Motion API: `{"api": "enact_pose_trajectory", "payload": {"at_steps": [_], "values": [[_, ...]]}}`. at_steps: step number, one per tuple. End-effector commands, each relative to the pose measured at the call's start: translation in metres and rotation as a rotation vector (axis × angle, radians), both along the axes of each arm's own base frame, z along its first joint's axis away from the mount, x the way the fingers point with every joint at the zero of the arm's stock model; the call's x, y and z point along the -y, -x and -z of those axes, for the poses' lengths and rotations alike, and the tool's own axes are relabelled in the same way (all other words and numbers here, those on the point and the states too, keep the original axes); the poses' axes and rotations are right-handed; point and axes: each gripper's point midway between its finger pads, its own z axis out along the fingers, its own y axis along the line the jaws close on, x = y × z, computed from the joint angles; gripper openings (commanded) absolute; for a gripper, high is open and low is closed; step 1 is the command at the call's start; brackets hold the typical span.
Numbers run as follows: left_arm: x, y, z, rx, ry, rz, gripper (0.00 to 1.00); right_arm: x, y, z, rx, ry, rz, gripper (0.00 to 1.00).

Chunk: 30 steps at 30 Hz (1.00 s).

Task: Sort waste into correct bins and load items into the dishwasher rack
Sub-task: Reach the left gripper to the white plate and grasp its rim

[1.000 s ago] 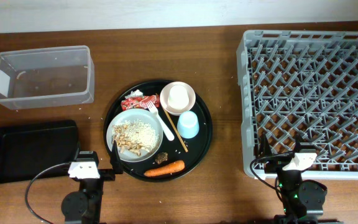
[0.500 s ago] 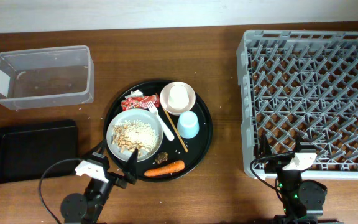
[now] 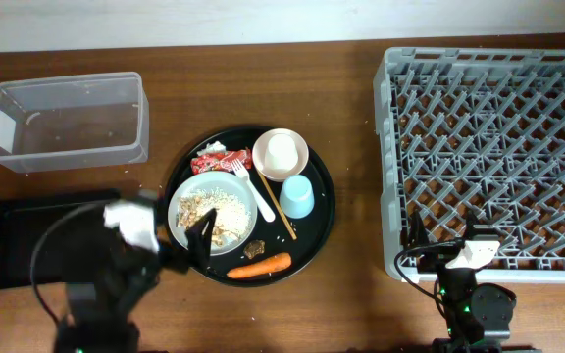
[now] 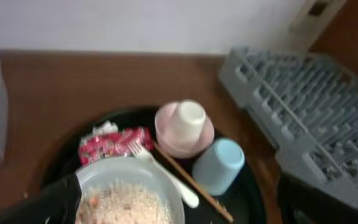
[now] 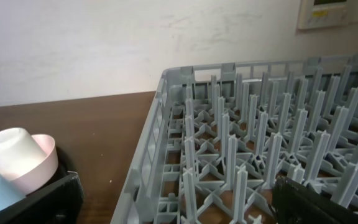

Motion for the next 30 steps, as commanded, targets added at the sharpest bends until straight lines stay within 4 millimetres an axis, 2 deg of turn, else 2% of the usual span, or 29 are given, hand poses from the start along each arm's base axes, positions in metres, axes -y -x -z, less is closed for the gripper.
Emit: {"api": "enact_pose_trajectory", "payload": {"at_steps": [1, 3, 5, 8, 9, 10, 12, 13, 15, 17, 19, 23, 25, 27, 30], "values": [[0.016, -0.028, -0.026, -0.120, -0.004, 0.114, 0.99, 0.002, 0.000, 0.002, -0.002, 0.000, 0.010, 0.99], [0.039, -0.036, -0.044, -0.142, 0.078, 0.268, 0.99, 0.002, 0.000, 0.002, -0.002, 0.000, 0.010, 0.99], [0.041, -0.049, -0.040, -0.192, 0.070, 0.257, 0.99, 0.002, 0.000, 0.002, -0.002, 0.000, 0.010, 0.99], [0.022, -0.063, 0.006, -0.441, -0.150, -0.023, 0.99, 0.002, 0.000, 0.002, -0.002, 0.000, 0.010, 0.99], [0.021, -0.065, 0.017, -0.492, -0.213, -0.075, 0.99, 0.002, 0.000, 0.002, -0.002, 0.000, 0.010, 0.99], [0.028, -0.068, 0.022, -0.502, -0.224, -0.058, 0.99, 0.002, 0.000, 0.002, -0.002, 0.000, 0.010, 0.99], [0.068, -0.063, 0.037, -0.588, -0.115, 0.080, 0.99, 0.002, 0.000, 0.002, -0.002, 0.000, 0.010, 0.99], [0.076, -0.060, 0.045, -0.629, -0.100, 0.117, 0.99, 0.002, 0.000, 0.002, -0.002, 0.000, 0.010, 0.99], [0.079, -0.061, 0.061, -0.676, -0.119, 0.124, 0.99, 0.002, 0.000, 0.002, -0.002, 0.000, 0.010, 0.99], [0.084, -0.057, 0.085, -0.749, -0.170, 0.127, 0.82, 0.002, 0.000, 0.002, -0.002, 0.000, 0.010, 0.99], [0.087, -0.055, 0.110, -0.798, -0.269, 0.093, 0.87, 0.002, 0.000, 0.002, -0.002, 0.000, 0.010, 0.99], [0.086, -0.054, 0.156, -0.871, -0.434, -0.073, 0.87, 0.002, 0.000, 0.002, -0.002, 0.000, 0.010, 0.99], [0.093, -0.052, 0.176, -0.904, -0.473, -0.082, 0.82, 0.002, 0.000, 0.002, -0.002, 0.000, 0.010, 0.99], [0.095, -0.051, 0.199, -0.950, -0.495, -0.088, 0.66, 0.002, 0.000, 0.002, -0.002, 0.000, 0.010, 0.99], [0.097, -0.055, 0.216, -0.966, -0.507, -0.089, 0.59, 0.002, 0.000, 0.002, -0.002, 0.000, 0.010, 0.99]]}}
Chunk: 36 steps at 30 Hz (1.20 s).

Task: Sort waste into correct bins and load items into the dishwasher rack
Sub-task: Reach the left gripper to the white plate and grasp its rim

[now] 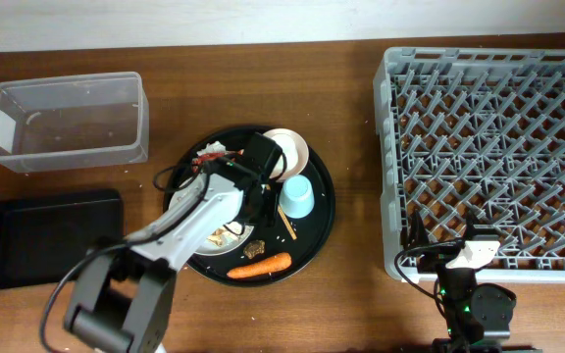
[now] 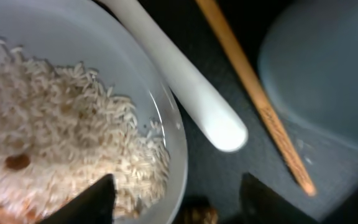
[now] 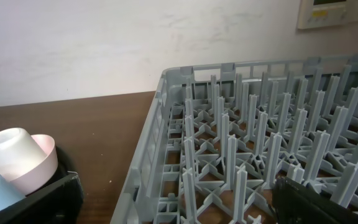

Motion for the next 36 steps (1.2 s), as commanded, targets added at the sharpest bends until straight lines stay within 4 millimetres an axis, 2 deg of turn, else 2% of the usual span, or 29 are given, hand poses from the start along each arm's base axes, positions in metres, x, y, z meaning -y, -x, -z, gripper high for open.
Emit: {"api": "enact_pose_trajectory", "payload": {"at_steps": [1, 3, 7, 11, 18, 22, 26, 28, 30, 33, 36], "values": [[-0.001, -0.010, 0.012, 0.010, -0.032, -0.025, 0.58, 0.002, 0.000, 0.002, -0.002, 0.000, 0.009, 0.99], [-0.006, -0.013, 0.018, 0.018, -0.067, -0.029, 0.56, 0.002, 0.000, 0.002, -0.002, 0.000, 0.009, 0.99], [-0.004, -0.008, 0.030, -0.001, -0.107, -0.007, 0.46, 0.002, 0.000, 0.002, -0.002, 0.000, 0.009, 0.99], [0.004, -0.006, 0.028, 0.051, -0.175, 0.044, 0.47, 0.002, 0.000, 0.002, -0.002, 0.000, 0.009, 0.99], [0.000, -0.012, 0.025, 0.090, -0.214, 0.041, 0.47, 0.002, 0.000, 0.002, -0.002, 0.000, 0.009, 0.98], [-0.001, -0.010, 0.027, 0.084, -0.214, 0.039, 0.33, 0.002, 0.000, 0.002, -0.002, 0.000, 0.009, 0.99], [-0.002, -0.003, 0.037, 0.067, -0.203, 0.042, 0.30, 0.002, 0.000, 0.002, -0.002, 0.000, 0.009, 0.99], [-0.002, -0.003, 0.037, 0.067, -0.204, 0.042, 0.19, 0.002, 0.000, 0.002, -0.002, 0.000, 0.009, 0.98], [-0.002, -0.003, 0.037, 0.070, -0.202, 0.041, 0.15, 0.002, 0.000, 0.002, -0.002, 0.000, 0.009, 0.99], [-0.002, -0.004, 0.037, 0.071, -0.205, 0.042, 0.01, 0.002, 0.000, 0.002, -0.002, 0.000, 0.009, 0.99], [-0.001, -0.005, 0.033, 0.072, -0.206, 0.042, 0.01, 0.002, 0.000, 0.002, -0.002, 0.000, 0.009, 0.99]]}}
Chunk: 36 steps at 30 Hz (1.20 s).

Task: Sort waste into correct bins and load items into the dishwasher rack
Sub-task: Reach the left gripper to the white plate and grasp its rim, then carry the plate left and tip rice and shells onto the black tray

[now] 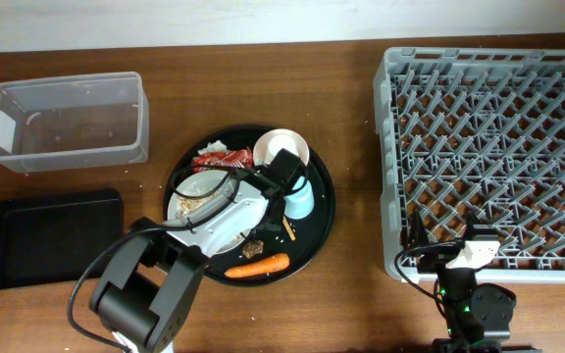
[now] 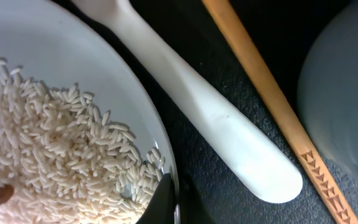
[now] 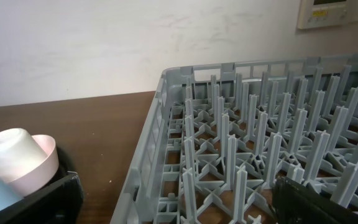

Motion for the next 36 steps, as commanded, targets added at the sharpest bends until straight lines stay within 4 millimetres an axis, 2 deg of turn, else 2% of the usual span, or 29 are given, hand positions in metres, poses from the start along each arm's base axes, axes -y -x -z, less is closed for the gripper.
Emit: {"api": "enact_pose_trajectory", "payload": {"at_steps": [1, 12, 16, 20, 22, 25, 27, 30, 31, 32, 33, 36], "values": [[-0.001, 0.001, 0.002, -0.015, -0.009, -0.004, 0.01, 0.002, 0.000, 0.002, -0.002, 0.000, 0.009, 0.99], [-0.008, -0.025, -0.052, 0.060, -0.108, -0.018, 0.01, 0.002, 0.000, 0.002, -0.002, 0.000, 0.009, 0.99], [-0.007, -0.029, -0.078, 0.100, -0.092, -0.021, 0.00, 0.002, 0.000, 0.002, -0.002, 0.000, 0.009, 0.99], [-0.017, -0.027, -0.107, 0.160, -0.097, -0.033, 0.00, 0.002, 0.000, 0.002, -0.002, 0.000, 0.009, 0.99], [-0.023, -0.027, -0.128, 0.203, -0.068, -0.051, 0.01, 0.002, 0.000, 0.002, -0.002, 0.000, 0.009, 0.99], [-0.052, -0.033, -0.161, 0.276, -0.024, -0.135, 0.00, 0.002, 0.000, 0.002, -0.002, 0.000, 0.009, 0.99], [-0.084, -0.040, -0.176, 0.307, 0.016, -0.238, 0.01, 0.002, 0.000, 0.002, -0.002, 0.000, 0.009, 0.99], [-0.128, -0.049, -0.183, 0.313, 0.093, -0.379, 0.01, 0.002, 0.000, 0.002, -0.002, 0.000, 0.009, 0.99], [-0.151, -0.054, -0.183, 0.316, 0.124, -0.451, 0.00, 0.002, 0.000, 0.002, -0.002, 0.000, 0.009, 0.99], [-0.162, -0.056, -0.183, 0.318, 0.140, -0.484, 0.00, 0.002, 0.000, 0.002, -0.002, 0.000, 0.009, 0.99], [-0.187, -0.059, -0.183, 0.330, 0.165, -0.556, 0.00, 0.002, 0.000, 0.002, -0.002, 0.000, 0.009, 0.99], [-0.230, -0.063, -0.186, 0.364, 0.219, -0.674, 0.01, 0.002, 0.000, 0.002, -0.002, 0.000, 0.009, 0.99]]}}
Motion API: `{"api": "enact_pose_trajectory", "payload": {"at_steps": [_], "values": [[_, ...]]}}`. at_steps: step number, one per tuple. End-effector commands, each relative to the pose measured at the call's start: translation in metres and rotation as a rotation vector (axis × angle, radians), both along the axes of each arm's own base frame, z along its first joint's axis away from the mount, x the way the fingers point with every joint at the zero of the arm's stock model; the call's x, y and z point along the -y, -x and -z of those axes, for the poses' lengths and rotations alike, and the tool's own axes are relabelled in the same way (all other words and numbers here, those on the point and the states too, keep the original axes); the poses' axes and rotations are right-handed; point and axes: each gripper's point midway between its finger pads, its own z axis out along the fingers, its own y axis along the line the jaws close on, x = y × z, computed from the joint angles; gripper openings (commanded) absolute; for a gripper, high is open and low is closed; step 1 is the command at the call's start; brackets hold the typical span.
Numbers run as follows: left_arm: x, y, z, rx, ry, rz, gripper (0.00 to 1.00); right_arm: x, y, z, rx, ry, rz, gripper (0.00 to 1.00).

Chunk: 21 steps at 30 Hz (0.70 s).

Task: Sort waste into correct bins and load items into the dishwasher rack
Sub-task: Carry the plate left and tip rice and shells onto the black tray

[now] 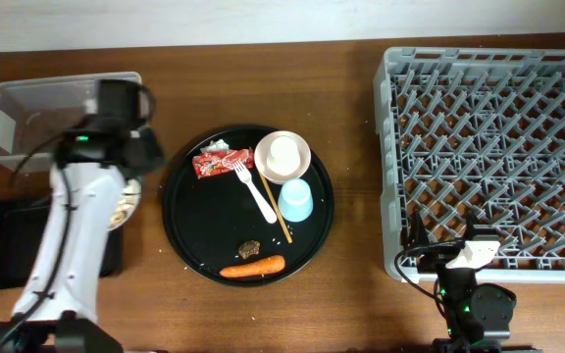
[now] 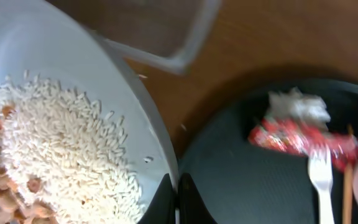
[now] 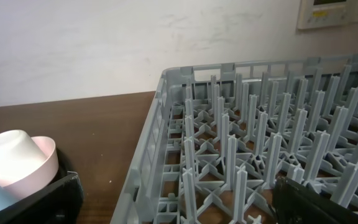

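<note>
My left gripper (image 2: 178, 191) is shut on the rim of the white plate of rice (image 2: 55, 137). In the overhead view the plate (image 1: 124, 209) hangs left of the round black tray (image 1: 194, 230), at the right edge of the black bin (image 1: 8, 245). On the tray lie a red wrapper (image 1: 219, 163), a white fork (image 1: 255, 192), a chopstick (image 1: 276, 208), a pink bowl holding a white cup (image 1: 282, 154), a blue cup (image 1: 295, 201), a carrot (image 1: 253, 267) and a brown scrap (image 1: 251, 248). My right gripper (image 3: 173, 211) stands open at the grey dishwasher rack's (image 1: 488, 147) front-left corner.
A clear plastic bin (image 1: 67, 118) stands at the back left, just behind the held plate; its corner (image 2: 185, 37) shows in the left wrist view. The rack fills the table's right side. Bare wood lies between tray and rack.
The plate of rice was on the black tray with my left gripper shut on its rim; now it is off the tray, held to the left by the black bin. My right arm has not moved.
My left gripper stood open in front of the tray, facing the dishes. Then it was open at the plate's rim beside the fork, then shut on that rim. Now the plate is clear of the tray, at the black bin's edge.
</note>
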Motion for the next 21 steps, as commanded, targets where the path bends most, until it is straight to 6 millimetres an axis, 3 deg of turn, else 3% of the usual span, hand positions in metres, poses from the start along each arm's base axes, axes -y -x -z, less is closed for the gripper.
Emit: {"api": "enact_pose_trajectory", "payload": {"at_steps": [1, 4, 9, 14, 18, 21], "values": [[-0.045, -0.006, -0.019, 0.100, 0.095, -0.118, 0.00, 0.002, 0.000, 0.002, -0.002, 0.000, 0.009, 0.99], [-0.085, -0.007, -0.015, 0.171, 0.212, -0.190, 0.00, 0.002, 0.000, 0.002, -0.002, 0.000, 0.009, 0.99], [-0.129, 0.008, 0.008, 0.215, 0.290, -0.296, 0.00, 0.002, 0.000, 0.002, -0.002, 0.000, 0.009, 0.99], [-0.140, 0.014, 0.023, 0.283, 0.445, -0.304, 0.00, 0.002, 0.000, 0.002, -0.002, 0.000, 0.009, 0.99], [-0.139, 0.015, 0.019, 0.322, 0.535, -0.294, 0.00, 0.002, 0.000, 0.002, -0.002, 0.000, 0.009, 0.99], [-0.154, 0.020, 0.013, 0.368, 0.581, -0.347, 0.01, 0.002, 0.000, 0.002, -0.002, 0.000, 0.009, 0.99]]}}
